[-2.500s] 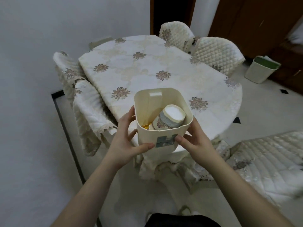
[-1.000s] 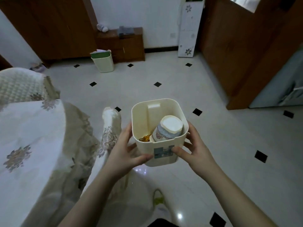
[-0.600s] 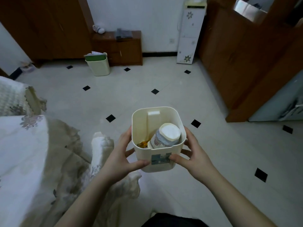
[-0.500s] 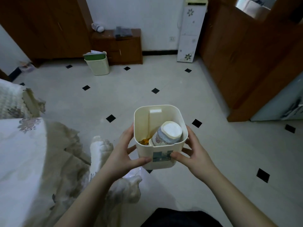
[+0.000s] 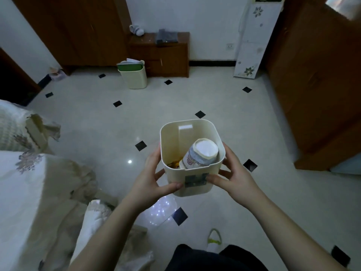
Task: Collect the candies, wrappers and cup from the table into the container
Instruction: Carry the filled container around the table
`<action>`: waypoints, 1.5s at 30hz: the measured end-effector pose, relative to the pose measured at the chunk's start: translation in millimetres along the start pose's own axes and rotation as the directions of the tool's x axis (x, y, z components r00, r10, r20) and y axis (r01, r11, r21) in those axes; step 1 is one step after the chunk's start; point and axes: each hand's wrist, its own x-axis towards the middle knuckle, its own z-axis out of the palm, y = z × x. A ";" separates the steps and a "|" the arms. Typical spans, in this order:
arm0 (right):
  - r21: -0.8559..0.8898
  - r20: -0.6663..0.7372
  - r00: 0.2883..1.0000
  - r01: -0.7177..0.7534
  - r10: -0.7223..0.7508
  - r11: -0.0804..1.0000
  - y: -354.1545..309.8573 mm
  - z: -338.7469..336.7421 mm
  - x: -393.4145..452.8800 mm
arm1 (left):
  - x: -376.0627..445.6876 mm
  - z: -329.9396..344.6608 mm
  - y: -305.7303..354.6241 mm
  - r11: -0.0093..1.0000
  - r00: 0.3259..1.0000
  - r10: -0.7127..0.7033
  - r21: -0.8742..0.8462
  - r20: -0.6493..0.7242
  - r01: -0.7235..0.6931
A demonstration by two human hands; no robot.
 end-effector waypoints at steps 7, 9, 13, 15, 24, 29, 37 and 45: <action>0.008 0.185 0.982 0.043 -0.044 0.999 -6.2 -42.9 92.7 | 52.5 11.8 14.7 0.998 0.980 -0.066 0.002 -0.190 0.067; 0.014 0.236 0.970 0.063 -0.065 0.998 -8.9 -39.8 116.2 | 59.7 5.7 14.2 0.996 0.967 -0.085 -0.010 -0.239 0.085; 0.043 0.339 0.935 0.090 -0.099 0.995 -13.4 -22.5 162.2 | 70.6 -16.4 6.5 0.992 0.936 -0.125 -0.032 -0.330 0.121; 0.048 0.382 0.917 0.106 -0.116 0.993 -16.1 -10.1 185.8 | 75.6 -29.4 1.2 0.990 0.913 -0.143 -0.055 -0.382 0.132; 0.020 0.542 0.828 0.162 -0.147 0.987 -38.4 72.8 288.0 | 97.3 -110.6 -38.5 0.983 0.827 -0.178 -0.135 -0.534 0.125; 0.047 0.592 0.789 0.170 -0.165 0.984 -56.8 127.8 338.4 | 104.8 -173.8 -51.5 0.983 0.781 -0.184 -0.114 -0.596 0.145; 0.091 0.695 0.695 0.172 -0.186 0.981 -73.6 205.1 404.1 | 107.8 -241.3 -75.9 0.975 0.693 -0.222 -0.157 -0.686 0.157; 0.112 0.831 0.523 0.179 -0.191 0.978 -79.3 276.9 478.3 | 120.1 -280.5 -102.1 0.951 0.509 -0.303 -0.223 -0.806 0.213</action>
